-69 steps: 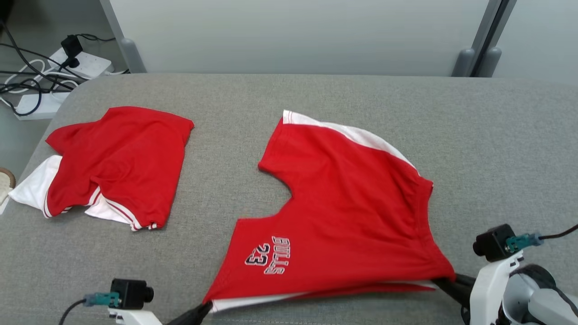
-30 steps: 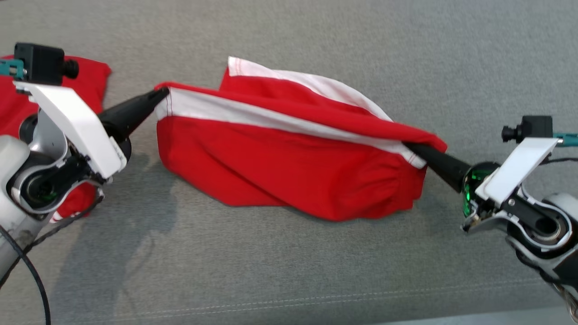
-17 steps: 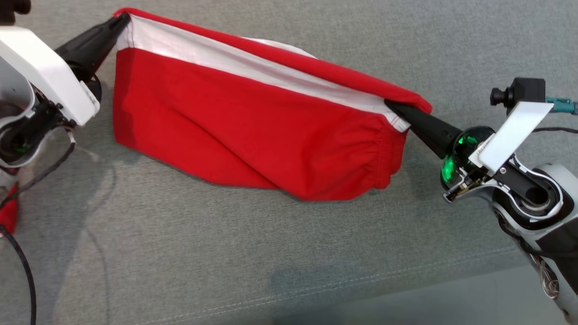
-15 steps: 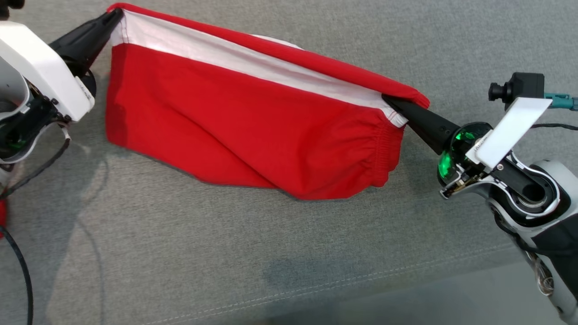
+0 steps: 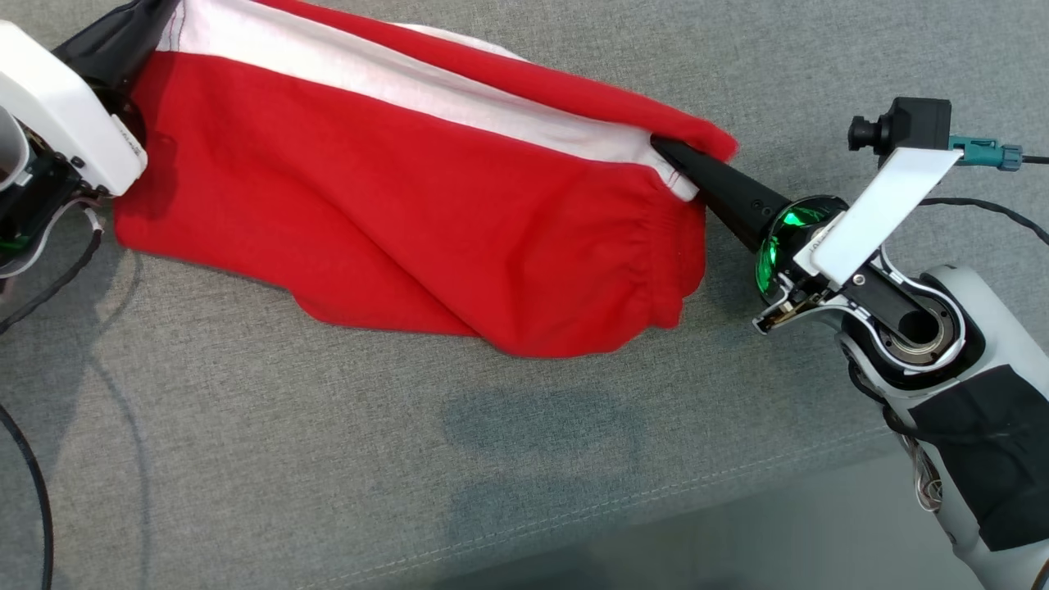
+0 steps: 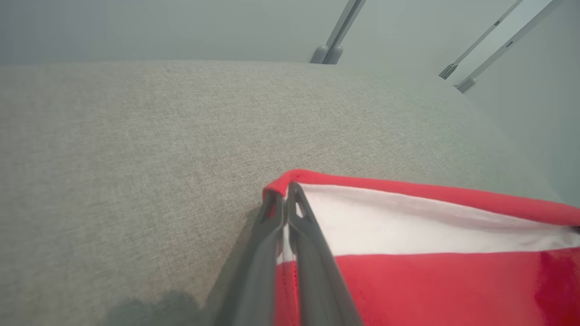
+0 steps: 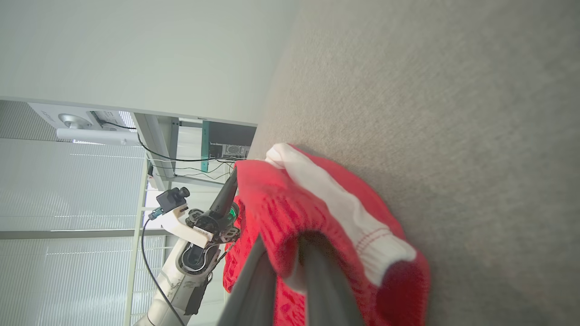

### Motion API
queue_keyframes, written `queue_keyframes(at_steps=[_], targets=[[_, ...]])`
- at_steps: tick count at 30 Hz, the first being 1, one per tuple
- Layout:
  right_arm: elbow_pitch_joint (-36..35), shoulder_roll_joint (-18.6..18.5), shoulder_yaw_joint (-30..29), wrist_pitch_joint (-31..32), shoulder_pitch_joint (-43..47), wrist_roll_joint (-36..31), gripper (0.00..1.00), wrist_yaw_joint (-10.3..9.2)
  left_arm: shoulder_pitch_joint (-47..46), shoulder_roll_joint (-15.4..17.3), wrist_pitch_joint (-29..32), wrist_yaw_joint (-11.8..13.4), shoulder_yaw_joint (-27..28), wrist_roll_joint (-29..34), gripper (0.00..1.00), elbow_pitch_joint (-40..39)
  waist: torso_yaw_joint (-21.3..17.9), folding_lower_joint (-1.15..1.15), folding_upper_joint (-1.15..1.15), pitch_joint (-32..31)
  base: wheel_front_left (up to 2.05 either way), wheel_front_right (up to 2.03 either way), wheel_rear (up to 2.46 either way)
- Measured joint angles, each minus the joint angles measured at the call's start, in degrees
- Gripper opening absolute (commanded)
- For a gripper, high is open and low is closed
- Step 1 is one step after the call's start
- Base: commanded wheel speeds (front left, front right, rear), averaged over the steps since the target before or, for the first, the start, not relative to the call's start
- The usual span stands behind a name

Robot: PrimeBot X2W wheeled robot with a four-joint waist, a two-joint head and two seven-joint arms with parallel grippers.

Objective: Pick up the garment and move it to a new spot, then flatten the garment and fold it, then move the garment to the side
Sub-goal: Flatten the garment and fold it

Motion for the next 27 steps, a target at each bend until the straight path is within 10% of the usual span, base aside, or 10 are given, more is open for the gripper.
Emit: queue_keyframes(at_steps=[8,17,27], targets=[[0.58,-2.89,-1.23,-1.74,1.10,-6.57,1.00,0.01,0.46,-0.32,-7.97,0.00,-1.52,0.55,1.00,1.08,0.76,0.00,0.00,-2.78,0.00,0.00,0.00],[3.12,-7.88,-1.55,-20.90,5.88,-21.04,1.00,0.00,8.99,-3.30,-16.30,0.00,-0.67,3.52,1.00,5.01,2.31,0.00,0.00,-9.14,0.00,0.00,0.00],[12.40,-9.46,-0.35,-33.06,7.19,-37.49,1.00,0.01,24.23,-12.91,-16.55,0.00,21.09,19.33,1.00,5.99,4.59,0.00,0.00,-16.53,0.00,0.00,0.00]])
